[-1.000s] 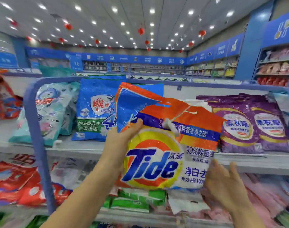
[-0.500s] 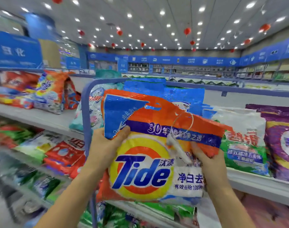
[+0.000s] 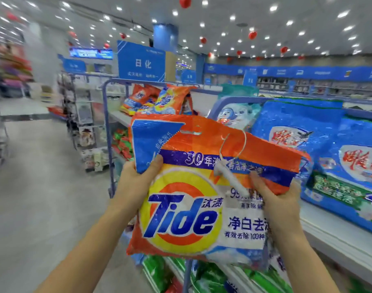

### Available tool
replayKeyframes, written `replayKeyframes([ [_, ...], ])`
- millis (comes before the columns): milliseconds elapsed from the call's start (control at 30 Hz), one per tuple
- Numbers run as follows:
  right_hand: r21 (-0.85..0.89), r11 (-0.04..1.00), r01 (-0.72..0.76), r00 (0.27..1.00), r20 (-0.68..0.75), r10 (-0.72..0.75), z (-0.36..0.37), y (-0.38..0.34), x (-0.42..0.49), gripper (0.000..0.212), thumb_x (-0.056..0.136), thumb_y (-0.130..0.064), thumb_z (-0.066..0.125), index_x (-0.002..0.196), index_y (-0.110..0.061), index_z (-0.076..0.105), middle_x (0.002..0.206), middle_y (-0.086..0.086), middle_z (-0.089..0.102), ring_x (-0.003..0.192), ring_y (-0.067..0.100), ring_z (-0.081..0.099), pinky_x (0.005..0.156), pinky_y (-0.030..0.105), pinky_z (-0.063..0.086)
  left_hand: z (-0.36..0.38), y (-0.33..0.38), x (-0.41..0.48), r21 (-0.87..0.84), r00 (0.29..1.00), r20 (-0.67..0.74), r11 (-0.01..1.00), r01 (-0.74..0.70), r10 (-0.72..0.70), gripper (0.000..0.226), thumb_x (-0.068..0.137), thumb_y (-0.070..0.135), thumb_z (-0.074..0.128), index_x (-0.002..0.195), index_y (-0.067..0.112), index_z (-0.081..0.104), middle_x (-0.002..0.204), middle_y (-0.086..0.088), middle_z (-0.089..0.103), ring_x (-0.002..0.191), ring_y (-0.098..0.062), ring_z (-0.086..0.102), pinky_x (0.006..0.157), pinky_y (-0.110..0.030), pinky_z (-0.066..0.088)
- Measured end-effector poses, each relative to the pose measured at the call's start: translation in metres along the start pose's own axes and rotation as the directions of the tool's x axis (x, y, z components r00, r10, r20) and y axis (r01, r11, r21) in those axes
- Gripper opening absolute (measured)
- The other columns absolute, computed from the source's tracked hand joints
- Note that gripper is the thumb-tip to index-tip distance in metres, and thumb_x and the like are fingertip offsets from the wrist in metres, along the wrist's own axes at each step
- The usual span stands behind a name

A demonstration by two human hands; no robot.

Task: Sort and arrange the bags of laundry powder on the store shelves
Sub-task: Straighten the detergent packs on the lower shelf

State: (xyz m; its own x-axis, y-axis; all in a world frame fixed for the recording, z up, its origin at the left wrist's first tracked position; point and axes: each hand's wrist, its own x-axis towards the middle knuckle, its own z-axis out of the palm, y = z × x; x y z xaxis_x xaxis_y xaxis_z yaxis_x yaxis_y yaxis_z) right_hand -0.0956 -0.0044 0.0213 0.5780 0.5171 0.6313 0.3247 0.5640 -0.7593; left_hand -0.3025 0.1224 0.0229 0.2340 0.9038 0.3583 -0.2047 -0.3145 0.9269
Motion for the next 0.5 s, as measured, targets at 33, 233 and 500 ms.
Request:
replayKeyframes([
  [33, 0.023, 1.000, -0.016, 1.000, 0.013, 0.016, 0.018, 0.007, 0.004, 0.016, 0.071, -0.024, 0.070, 0.065, -0.039, 0.071, 0.055, -0.016, 0.065, 0.051, -0.004, 0.057, 0.053, 0.011, 0.047, -0.014, -0.003, 0.009, -0.004, 1.000, -0.023, 1.000, 0.015, -0.015, 0.023, 0.063, 0.053, 0.062, 0.064, 0.033, 0.072, 0.065, 0.000, 0.073, 0.055, -0.015, 0.070, 0.045, -0.022, 0.053],
  [233, 0.086, 0.996, -0.019, 0.996, 0.087, 0.011, 0.139, 0.055, 0.031, 0.029, 0.077, -0.012, 0.073, 0.054, -0.029, 0.067, 0.047, -0.015, 0.056, 0.045, -0.005, 0.048, 0.049, 0.010, 0.040, -0.109, -0.029, 0.084, -0.016, 0.996, -0.071, 0.999, 0.043, -0.044, 0.030, 0.060, 0.060, 0.063, 0.072, 0.034, 0.073, 0.077, -0.005, 0.075, 0.068, -0.023, 0.073, 0.061, -0.034, 0.058],
  [500, 0.144, 0.989, -0.011, 0.996, 0.084, -0.001, 0.326, 0.095, 0.078, 0.026, 0.082, -0.007, 0.068, 0.059, -0.019, 0.065, 0.054, -0.012, 0.064, 0.057, 0.003, 0.055, 0.057, 0.014, 0.047, -0.248, -0.047, 0.206, -0.237, 0.994, 0.009, 0.966, 0.105, -0.106, 0.084, 0.034, 0.071, 0.079, 0.102, 0.024, 0.066, 0.090, -0.003, 0.076, 0.074, -0.020, 0.074, 0.055, -0.031, 0.058],
])
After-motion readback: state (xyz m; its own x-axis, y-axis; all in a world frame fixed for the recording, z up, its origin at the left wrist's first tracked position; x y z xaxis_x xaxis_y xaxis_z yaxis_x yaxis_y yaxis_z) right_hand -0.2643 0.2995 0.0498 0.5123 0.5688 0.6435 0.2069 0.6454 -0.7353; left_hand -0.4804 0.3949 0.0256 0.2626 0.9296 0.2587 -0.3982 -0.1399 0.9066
